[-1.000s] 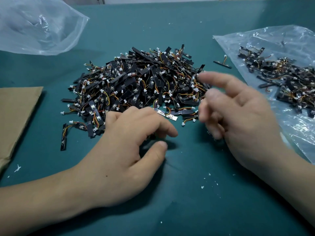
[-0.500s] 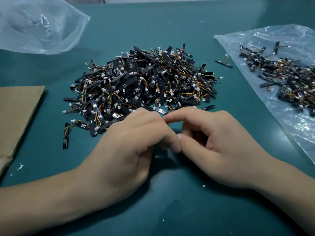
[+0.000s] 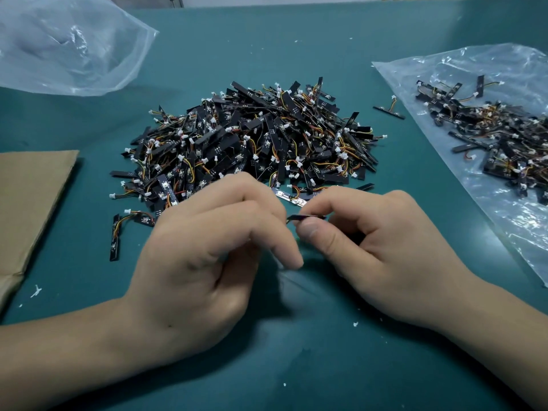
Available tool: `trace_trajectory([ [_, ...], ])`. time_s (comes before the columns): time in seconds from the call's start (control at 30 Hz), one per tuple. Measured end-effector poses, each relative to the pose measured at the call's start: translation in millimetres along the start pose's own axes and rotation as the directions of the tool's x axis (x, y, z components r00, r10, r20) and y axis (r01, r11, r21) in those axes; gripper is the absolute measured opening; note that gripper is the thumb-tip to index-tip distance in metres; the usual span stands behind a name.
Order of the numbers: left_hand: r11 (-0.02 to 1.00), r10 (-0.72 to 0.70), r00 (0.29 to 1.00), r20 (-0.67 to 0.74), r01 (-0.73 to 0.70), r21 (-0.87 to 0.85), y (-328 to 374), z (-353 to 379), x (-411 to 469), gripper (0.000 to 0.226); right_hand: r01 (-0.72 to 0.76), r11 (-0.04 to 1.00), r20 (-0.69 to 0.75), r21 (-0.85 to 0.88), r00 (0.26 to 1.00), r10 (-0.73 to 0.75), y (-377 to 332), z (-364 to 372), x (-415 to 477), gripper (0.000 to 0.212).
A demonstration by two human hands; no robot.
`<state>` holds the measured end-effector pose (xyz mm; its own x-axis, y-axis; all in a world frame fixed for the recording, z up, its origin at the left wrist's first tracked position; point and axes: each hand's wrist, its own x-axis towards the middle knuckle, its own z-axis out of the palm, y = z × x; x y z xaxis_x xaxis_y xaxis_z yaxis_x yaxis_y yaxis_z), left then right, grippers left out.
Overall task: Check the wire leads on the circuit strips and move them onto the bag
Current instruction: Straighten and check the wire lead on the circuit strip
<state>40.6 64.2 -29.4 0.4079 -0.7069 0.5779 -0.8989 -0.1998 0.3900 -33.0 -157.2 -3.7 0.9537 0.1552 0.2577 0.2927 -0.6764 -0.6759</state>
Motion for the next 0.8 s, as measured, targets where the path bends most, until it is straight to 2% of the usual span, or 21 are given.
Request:
trace_trajectory([
  [0.07,0.965,-0.111,0.969,-0.219,0.053,-0.256,6.7,8.6,3.5,0.036,-0.009,1.0,-0.011,0.018,1.0,0.009,-0.6,0.4,-0.1,0.032],
  [0.1,0.951,-0.134,0.958,-0.254,0.052,-0.305,10.7,11.1,0.4,0.034,-0.018,1.0,-0.015,0.019,1.0,0.018,-0.6,0.7,0.1,0.037],
  [0.17,0.917,-0.251,0.949,-0.192,0.169,-0.361,9.6,16.3,6.1,0.032,-0.03,0.999,-0.019,0.012,0.999,0.03,-0.7,0.3,0.8,0.044],
  [0.23,0.865,-0.369,0.923,-0.112,0.296,-0.406,8.8,17.9,8.3,0.042,-0.02,1.0,-0.007,0.01,1.0,0.02,-1.2,-1.2,1.2,0.044],
  [0.27,0.846,-0.383,0.919,-0.09,0.31,-0.434,10.0,16.6,8.3,0.047,-0.01,1.0,0.013,0.021,1.0,0.01,-1.4,-2.2,1.4,0.041],
  [0.4,0.795,-0.374,0.927,-0.032,0.303,-0.525,18.7,10.3,11.1,0.053,0.003,0.995,0.107,0.098,0.994,-0.013,0.5,-4.8,-0.4,0.026],
  [0.57,0.734,-0.405,0.912,0.061,0.364,-0.573,31.7,8.9,8.3,0.032,0.056,0.993,0.056,0.101,0.997,-0.062,1.0,-3.7,-0.3,0.021],
  [0.8,0.817,-0.386,0.922,0.014,0.348,-0.459,37.3,-1.6,17.5,0.009,0.059,0.982,0.043,0.178,0.997,-0.068,-0.6,-4.0,-1.5,0.022],
])
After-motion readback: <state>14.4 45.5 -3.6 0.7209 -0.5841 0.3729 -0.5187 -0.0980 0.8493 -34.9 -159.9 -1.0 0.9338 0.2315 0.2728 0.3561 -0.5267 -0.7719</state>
